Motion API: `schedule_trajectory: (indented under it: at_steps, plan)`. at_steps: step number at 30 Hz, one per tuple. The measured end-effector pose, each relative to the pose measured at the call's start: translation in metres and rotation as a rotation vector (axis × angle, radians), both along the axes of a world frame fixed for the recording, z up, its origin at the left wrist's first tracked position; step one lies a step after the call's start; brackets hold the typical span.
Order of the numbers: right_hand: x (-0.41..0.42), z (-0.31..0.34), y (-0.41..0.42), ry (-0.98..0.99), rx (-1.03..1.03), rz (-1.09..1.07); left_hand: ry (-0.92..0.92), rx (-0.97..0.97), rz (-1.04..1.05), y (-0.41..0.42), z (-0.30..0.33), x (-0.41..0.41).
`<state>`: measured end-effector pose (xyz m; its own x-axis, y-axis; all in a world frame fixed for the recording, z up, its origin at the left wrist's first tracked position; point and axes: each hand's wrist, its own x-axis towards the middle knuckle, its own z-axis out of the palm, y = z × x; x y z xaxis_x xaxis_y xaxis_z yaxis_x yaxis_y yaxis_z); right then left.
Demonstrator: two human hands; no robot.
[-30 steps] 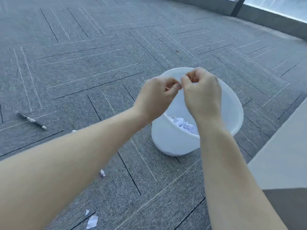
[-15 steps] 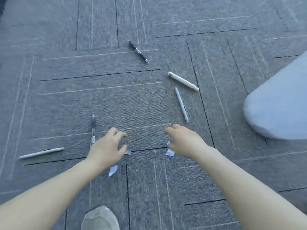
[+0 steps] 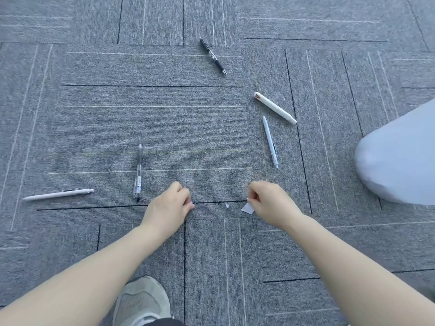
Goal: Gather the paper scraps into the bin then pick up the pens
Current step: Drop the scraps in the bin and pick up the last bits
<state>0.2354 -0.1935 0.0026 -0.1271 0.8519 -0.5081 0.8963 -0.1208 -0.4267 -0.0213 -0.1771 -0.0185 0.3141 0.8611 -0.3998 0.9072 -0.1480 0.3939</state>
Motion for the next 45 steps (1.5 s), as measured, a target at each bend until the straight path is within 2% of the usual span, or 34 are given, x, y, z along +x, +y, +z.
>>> schedule_trajectory:
  at_steps: [6,10,14,18,22,28,30,33,36,41,45]
  plan:
    - [0.001,-0.006,-0.02,0.039,0.009,0.004,-0.176,-0.015,0.118,-0.02,0.005,-0.039]
    - [-0.001,-0.008,-0.018,-0.017,0.012,0.075,-0.185,0.033,0.183,-0.058,-0.002,-0.069]
    - [-0.012,-0.01,-0.016,-0.041,0.012,0.143,-0.178,0.025,0.067,-0.07,-0.007,-0.07]
    - [-0.033,-0.012,-0.015,0.023,0.061,0.131,-0.053,0.091,-0.006,-0.066,-0.011,-0.059]
    - [-0.048,-0.015,-0.013,0.046,0.075,0.081,-0.104,0.094,0.012,-0.065,-0.012,-0.056]
    - [-0.063,-0.017,-0.007,-0.088,0.035,0.101,-0.136,0.011,0.098,-0.062,-0.011,-0.055]
    - [-0.061,-0.016,-0.005,-0.068,-0.01,0.057,-0.153,0.0,0.155,-0.059,-0.01,-0.054]
    - [-0.048,-0.011,-0.003,0.007,-0.016,-0.137,-0.18,0.031,0.292,-0.054,-0.008,-0.056]
    - [-0.033,-0.006,0.002,0.067,0.048,-0.267,-0.164,0.005,0.218,-0.056,-0.007,-0.058]
    - [-0.022,0.004,0.013,0.105,0.113,-0.311,-0.1,-0.001,0.128,-0.057,-0.007,-0.055]
    - [-0.014,0.025,0.027,0.172,0.182,-0.384,-0.202,-0.003,0.269,-0.035,0.011,-0.036]
